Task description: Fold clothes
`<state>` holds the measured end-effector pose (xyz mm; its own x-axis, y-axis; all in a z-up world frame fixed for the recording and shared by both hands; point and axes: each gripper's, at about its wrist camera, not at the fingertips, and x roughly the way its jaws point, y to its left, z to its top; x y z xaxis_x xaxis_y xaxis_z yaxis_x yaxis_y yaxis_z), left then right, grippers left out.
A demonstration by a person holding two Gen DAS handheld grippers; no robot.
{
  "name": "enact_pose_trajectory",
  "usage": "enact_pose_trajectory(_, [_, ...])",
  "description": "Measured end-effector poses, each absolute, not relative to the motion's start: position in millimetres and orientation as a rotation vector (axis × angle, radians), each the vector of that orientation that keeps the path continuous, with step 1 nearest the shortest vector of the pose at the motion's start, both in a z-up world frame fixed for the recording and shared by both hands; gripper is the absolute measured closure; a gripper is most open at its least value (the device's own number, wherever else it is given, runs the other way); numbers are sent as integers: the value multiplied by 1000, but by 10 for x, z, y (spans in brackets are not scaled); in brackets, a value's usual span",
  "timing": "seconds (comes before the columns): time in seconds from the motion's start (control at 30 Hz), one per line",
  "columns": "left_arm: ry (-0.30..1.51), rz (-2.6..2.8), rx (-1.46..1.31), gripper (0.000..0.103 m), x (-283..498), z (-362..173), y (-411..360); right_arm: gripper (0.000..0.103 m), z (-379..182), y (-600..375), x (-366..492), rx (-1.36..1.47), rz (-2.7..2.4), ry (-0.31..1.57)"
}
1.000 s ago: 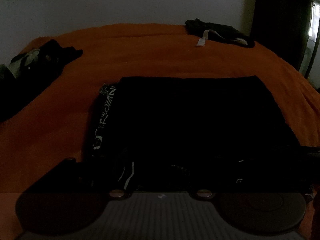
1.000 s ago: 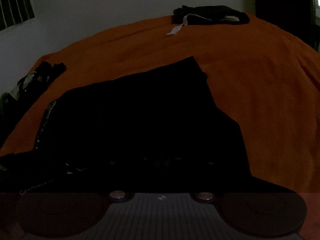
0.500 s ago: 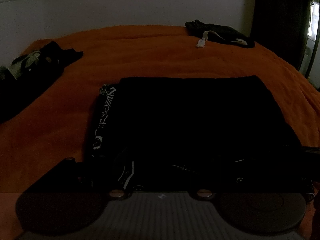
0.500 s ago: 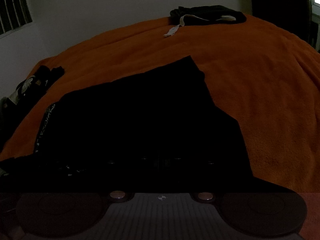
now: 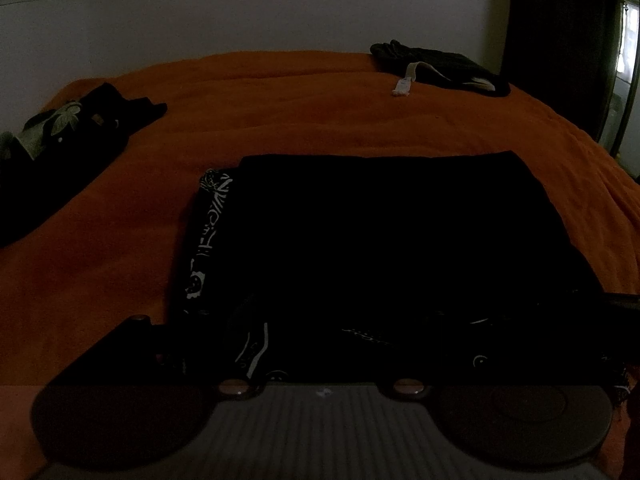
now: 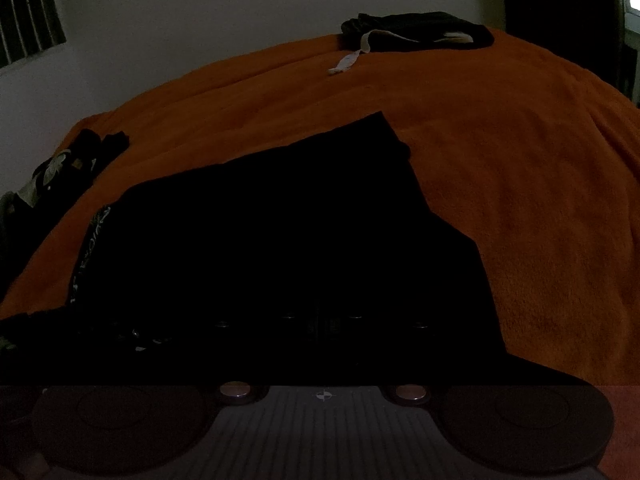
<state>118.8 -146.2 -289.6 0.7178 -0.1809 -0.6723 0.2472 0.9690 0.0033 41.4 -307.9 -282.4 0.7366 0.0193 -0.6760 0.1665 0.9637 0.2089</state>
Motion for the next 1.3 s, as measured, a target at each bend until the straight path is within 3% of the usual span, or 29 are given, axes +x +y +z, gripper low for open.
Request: enact_pose_trajectory(1.3, [731, -227, 94, 27, 1182, -2890, -1477, 103, -2830, -3066, 410, 253, -81, 737])
